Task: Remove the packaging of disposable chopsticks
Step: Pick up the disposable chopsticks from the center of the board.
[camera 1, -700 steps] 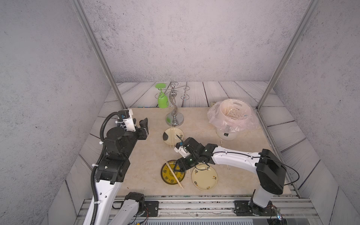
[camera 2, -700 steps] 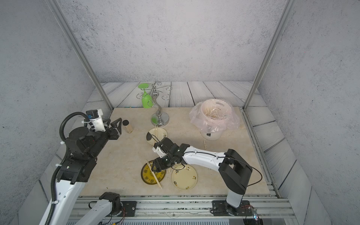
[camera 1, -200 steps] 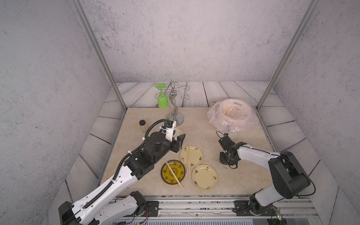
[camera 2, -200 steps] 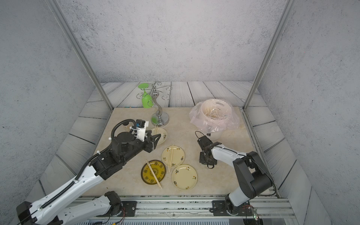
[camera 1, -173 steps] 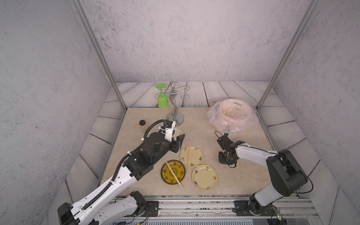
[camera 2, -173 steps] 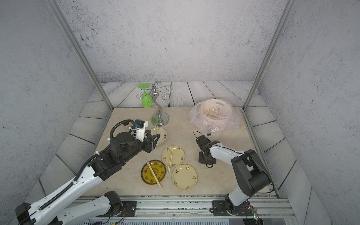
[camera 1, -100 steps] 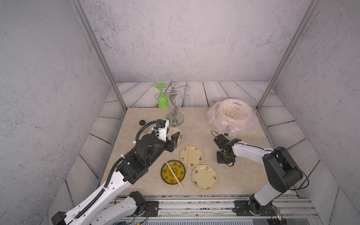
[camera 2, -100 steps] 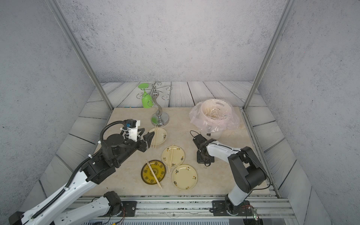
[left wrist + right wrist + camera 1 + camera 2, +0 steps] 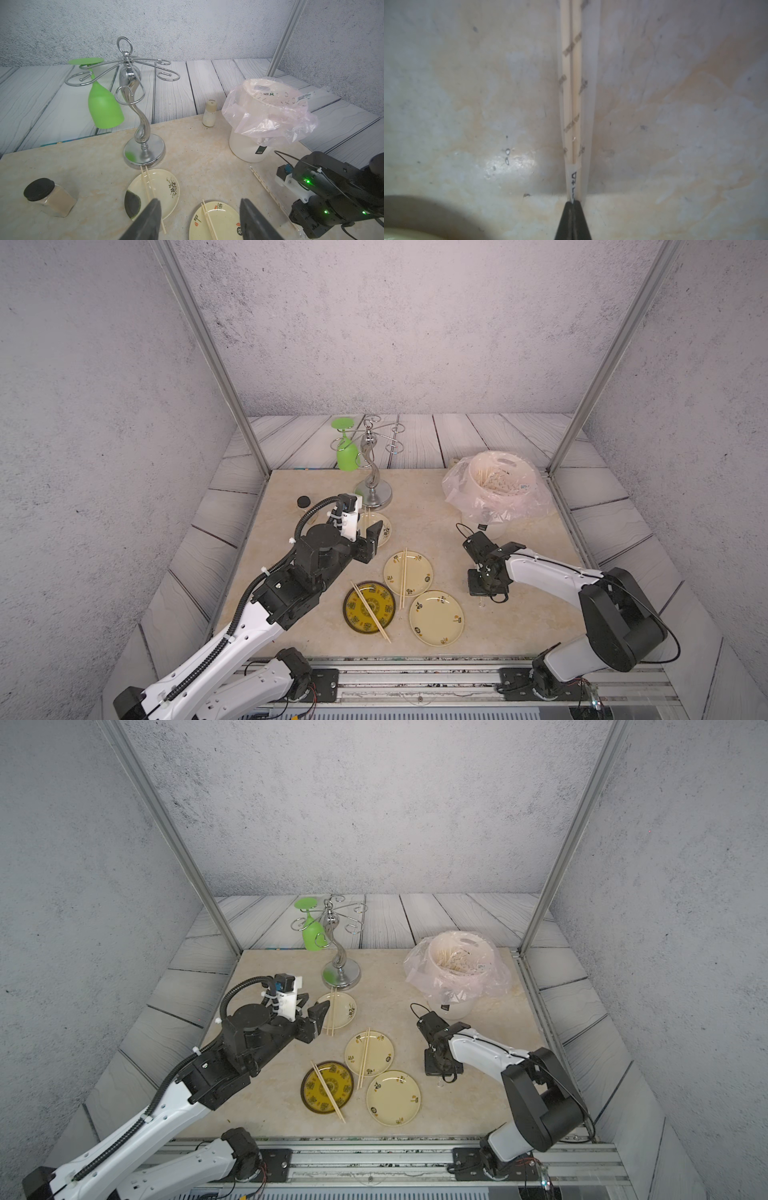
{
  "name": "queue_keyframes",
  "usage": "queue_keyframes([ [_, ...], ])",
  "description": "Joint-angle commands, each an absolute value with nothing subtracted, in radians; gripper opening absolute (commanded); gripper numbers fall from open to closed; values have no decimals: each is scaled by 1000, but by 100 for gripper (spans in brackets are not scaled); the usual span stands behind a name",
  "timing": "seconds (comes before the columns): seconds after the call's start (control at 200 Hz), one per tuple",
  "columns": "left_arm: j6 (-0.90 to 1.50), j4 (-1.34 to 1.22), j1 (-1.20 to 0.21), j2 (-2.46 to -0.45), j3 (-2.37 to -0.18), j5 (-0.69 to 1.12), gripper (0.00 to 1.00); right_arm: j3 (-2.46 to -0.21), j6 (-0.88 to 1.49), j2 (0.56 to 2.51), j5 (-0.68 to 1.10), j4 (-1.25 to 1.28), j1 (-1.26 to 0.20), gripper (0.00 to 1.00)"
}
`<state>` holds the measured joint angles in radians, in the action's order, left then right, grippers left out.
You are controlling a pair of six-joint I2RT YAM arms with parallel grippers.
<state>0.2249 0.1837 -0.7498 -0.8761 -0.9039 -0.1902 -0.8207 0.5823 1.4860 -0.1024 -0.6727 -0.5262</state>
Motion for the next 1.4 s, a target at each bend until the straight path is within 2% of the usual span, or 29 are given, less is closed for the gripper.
queue_keyframes([
  [0.0,210,169,-743,-885,-899,-201,62,-808,578,1423,-102,-675,-526,0],
  [0.265,244,146,-731,-882,-907,-128,63,-759,577,1317,-36,-654,-526,0],
  [0.585,393,60,-703,-1026,-937,142,65,-669,557,1145,86,-575,-526,0],
  [0.861,537,66,-674,-1115,-1015,294,66,-638,487,965,207,-525,-526,0],
  [1.126,725,-10,-624,-1256,-1078,496,67,-618,457,921,394,-361,-528,0],
  [1.396,785,-47,-621,-1367,-1107,520,67,-656,435,909,472,-300,-536,0],
])
